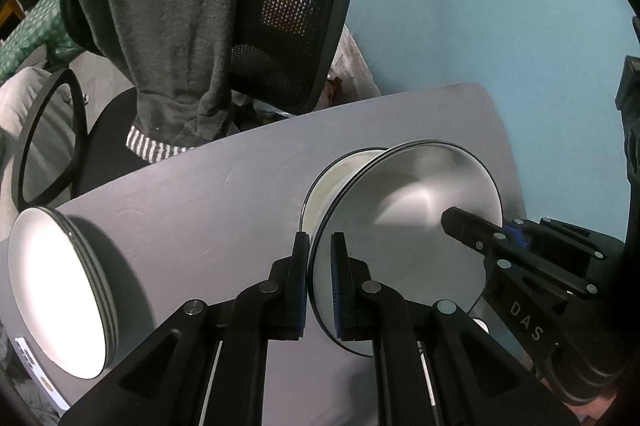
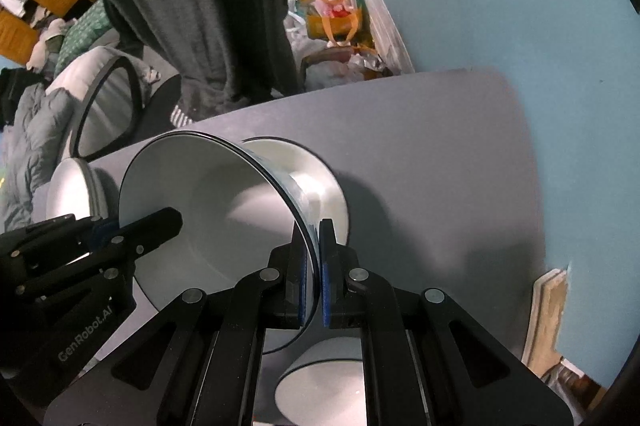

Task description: Organize plates and bowls

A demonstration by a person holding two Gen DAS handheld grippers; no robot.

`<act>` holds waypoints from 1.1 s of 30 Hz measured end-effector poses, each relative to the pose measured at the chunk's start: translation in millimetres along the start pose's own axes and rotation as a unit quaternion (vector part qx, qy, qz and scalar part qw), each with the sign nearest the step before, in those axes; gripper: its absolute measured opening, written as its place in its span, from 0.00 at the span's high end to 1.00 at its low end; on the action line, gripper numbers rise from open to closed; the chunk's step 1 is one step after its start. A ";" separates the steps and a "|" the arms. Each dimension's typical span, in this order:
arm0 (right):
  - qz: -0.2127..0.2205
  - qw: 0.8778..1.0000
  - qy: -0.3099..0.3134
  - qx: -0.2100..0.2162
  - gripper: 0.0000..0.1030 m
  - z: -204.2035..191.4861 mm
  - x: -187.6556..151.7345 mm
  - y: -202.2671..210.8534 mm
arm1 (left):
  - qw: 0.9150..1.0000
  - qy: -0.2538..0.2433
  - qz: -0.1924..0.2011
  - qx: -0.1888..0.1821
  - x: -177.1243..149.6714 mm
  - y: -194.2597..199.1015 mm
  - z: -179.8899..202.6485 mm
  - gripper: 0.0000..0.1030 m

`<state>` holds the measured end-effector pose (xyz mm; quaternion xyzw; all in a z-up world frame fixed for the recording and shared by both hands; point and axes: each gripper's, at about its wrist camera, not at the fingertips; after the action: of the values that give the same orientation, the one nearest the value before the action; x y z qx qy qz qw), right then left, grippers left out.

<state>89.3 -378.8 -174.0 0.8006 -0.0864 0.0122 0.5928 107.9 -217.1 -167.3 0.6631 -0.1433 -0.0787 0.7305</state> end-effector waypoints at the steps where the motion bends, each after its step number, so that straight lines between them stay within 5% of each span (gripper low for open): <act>1: -0.003 1.000 0.000 0.000 0.94 2.8 1.4 -1.3 | 1.000 -0.003 -0.004 0.003 0.9 -3.8 2.4 0.92; 24: -0.035 0.999 0.005 0.000 0.92 11.7 7.8 -19.7 | 0.999 -0.020 -0.007 0.030 2.1 -19.4 6.0 0.92; 31: -0.030 0.999 -0.010 -0.002 0.88 10.6 6.0 -14.6 | 0.999 -0.017 -0.003 0.041 -2.7 -19.0 3.0 0.80; 33: -0.024 1.000 -0.011 -0.005 0.79 10.3 5.5 -11.0 | 0.999 -0.018 0.007 0.038 -4.7 -14.4 2.1 0.72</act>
<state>95.5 -386.2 -186.8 0.7994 -0.0737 -0.0113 0.5962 103.9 -219.2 -181.9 0.6877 -0.1643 -0.0800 0.7026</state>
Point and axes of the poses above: each gripper's, at about its wrist camera, not at the fingertips, and y roughly against the way its jaws point, z to its right, x to its top, and after that the axes turned 7 degrees about x, right-handed
